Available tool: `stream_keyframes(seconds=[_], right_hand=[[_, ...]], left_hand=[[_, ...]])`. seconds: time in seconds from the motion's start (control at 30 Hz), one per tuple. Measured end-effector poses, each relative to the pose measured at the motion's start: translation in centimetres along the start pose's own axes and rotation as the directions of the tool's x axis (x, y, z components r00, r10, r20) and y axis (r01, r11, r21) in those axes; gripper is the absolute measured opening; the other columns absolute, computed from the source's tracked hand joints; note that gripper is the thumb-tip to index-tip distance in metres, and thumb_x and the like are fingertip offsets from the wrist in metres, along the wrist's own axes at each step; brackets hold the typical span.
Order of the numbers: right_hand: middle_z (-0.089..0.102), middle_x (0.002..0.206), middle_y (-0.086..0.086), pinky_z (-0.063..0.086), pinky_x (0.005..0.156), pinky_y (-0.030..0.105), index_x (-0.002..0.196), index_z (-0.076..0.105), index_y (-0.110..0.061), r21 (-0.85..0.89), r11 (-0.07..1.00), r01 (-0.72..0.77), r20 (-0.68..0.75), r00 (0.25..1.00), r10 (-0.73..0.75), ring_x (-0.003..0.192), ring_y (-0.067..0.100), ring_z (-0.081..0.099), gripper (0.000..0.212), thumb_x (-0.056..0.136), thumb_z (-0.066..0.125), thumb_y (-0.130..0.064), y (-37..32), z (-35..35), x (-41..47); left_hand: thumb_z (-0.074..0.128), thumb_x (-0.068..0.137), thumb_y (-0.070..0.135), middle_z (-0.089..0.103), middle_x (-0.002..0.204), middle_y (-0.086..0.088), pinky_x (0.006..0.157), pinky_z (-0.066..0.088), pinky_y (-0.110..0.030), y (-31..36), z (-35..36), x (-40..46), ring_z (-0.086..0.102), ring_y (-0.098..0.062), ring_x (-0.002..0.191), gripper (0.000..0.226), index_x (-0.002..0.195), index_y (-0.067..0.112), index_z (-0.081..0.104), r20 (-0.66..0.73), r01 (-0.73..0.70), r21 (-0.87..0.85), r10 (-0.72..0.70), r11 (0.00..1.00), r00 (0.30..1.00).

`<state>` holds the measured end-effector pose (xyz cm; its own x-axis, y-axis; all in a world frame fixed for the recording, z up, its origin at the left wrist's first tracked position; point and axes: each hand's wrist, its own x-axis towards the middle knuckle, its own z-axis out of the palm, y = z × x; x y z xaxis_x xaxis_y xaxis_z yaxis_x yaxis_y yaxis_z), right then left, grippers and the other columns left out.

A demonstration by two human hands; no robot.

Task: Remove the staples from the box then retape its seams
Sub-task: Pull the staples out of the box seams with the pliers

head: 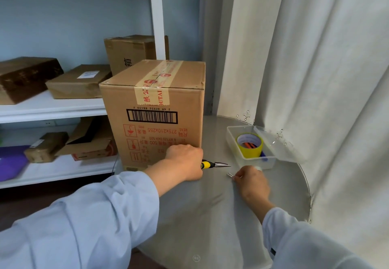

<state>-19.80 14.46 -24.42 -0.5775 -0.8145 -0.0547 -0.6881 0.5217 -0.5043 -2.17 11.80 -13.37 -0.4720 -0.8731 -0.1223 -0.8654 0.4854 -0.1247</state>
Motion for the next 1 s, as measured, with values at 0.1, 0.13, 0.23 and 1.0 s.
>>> stream_keyframes(seconds=[0.1, 0.13, 0.23, 1.0], right_hand=[[0.062, 0.114, 0.011, 0.045, 0.084, 0.032, 0.105, 0.066, -0.023, 0.002, 1.000, -0.019, -0.021, 1.000, 0.019, 0.107, 0.030, 0.059, 0.018, 0.092, 0.057, -0.029, 0.1, -0.2, 0.4], [0.062, 0.115, 0.011, 0.045, 0.084, 0.032, 0.108, 0.065, -0.023, 0.005, 1.000, -0.019, -0.020, 1.000, 0.019, 0.107, 0.030, 0.058, 0.020, 0.092, 0.057, -0.031, 0.2, -0.3, 0.5], [0.065, 0.109, 0.009, 0.043, 0.079, 0.032, 0.105, 0.066, -0.023, 0.048, 0.999, 0.025, -0.051, 0.998, -0.023, 0.105, 0.030, 0.059, 0.021, 0.092, 0.056, -0.037, -0.4, -0.9, 0.4], [0.040, 0.140, -0.008, 0.043, 0.094, 0.030, 0.134, 0.054, -0.023, 0.196, 0.781, 0.592, -0.497, 0.747, -0.441, 0.129, 0.014, 0.041, 0.044, 0.092, 0.050, -0.011, -18.0, -7.6, -7.0]], left_hand=[[0.053, 0.090, 0.024, 0.051, 0.091, -0.001, 0.066, 0.037, -0.032, 0.0, -0.1, 0.0, 0.048, -0.023, 0.082, 0.020, 0.109, 0.018, 0.052, -0.007, -0.003, -0.004, 0.003, 1.000, 1.000], [0.053, 0.090, 0.024, 0.052, 0.092, -0.002, 0.066, 0.037, -0.032, -0.1, -0.2, -0.1, 0.048, -0.023, 0.082, 0.020, 0.108, 0.018, 0.052, -0.014, -0.006, -0.004, 0.006, 1.000, 1.000], [0.054, 0.089, 0.027, 0.056, 0.095, -0.002, 0.064, 0.036, -0.030, -0.7, -0.8, -0.4, 0.048, -0.023, 0.081, 0.020, 0.107, 0.020, 0.051, -0.058, -0.029, 0.005, 0.029, 1.000, 0.998], [0.050, 0.082, 0.008, 0.048, 0.072, 0.002, 0.075, 0.041, -0.039, -14.6, -9.2, -6.0, 0.045, -0.019, 0.067, 0.016, 0.093, 0.016, 0.042, -0.420, 0.077, -0.196, -0.155, 0.978, 0.894]])
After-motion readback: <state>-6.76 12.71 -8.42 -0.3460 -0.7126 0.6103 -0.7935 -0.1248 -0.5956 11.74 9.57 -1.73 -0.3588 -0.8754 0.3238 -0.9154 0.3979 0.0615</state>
